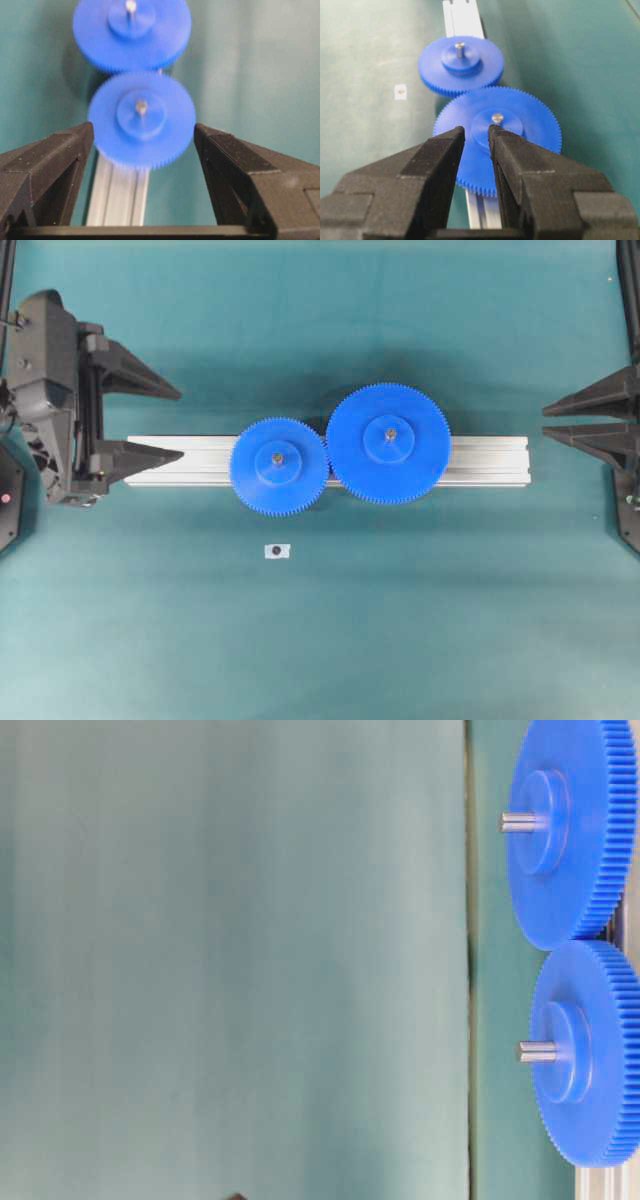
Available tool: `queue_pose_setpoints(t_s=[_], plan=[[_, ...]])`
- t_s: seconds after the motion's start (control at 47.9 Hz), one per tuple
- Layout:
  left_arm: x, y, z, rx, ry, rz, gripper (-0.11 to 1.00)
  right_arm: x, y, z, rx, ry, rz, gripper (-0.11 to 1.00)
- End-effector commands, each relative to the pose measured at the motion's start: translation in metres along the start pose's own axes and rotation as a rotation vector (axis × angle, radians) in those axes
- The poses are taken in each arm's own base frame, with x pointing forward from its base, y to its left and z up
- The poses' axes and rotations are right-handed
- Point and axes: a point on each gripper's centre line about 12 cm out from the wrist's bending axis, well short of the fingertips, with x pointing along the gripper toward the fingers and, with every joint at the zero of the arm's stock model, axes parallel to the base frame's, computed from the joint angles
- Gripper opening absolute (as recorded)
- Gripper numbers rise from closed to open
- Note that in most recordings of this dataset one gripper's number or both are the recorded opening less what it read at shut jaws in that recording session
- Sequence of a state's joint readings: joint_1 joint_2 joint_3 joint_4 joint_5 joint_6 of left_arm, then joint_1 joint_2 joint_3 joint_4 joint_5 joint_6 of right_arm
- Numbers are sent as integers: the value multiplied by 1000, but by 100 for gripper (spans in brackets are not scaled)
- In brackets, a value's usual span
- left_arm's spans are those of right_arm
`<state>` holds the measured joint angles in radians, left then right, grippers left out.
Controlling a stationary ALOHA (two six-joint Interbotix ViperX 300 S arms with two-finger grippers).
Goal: Insert the small gear onto the shaft.
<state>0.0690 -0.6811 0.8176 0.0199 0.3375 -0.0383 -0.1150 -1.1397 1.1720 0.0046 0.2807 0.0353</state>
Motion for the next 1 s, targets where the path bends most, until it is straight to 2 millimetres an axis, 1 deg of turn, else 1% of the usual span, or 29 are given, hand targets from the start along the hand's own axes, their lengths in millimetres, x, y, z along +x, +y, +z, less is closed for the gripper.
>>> queue_pose_setpoints(t_s=[0.0, 0.251, 0.982], plan=[[-3, -1, 8, 4, -23, -2, 80, 0, 0, 4, 10, -11, -2, 38], [-3, -1, 2, 6, 0, -4, 80, 1, 0, 4, 10, -11, -1, 38], [-5, -4, 2, 10, 5, -13, 80, 1, 0, 3, 9, -8, -3, 38]])
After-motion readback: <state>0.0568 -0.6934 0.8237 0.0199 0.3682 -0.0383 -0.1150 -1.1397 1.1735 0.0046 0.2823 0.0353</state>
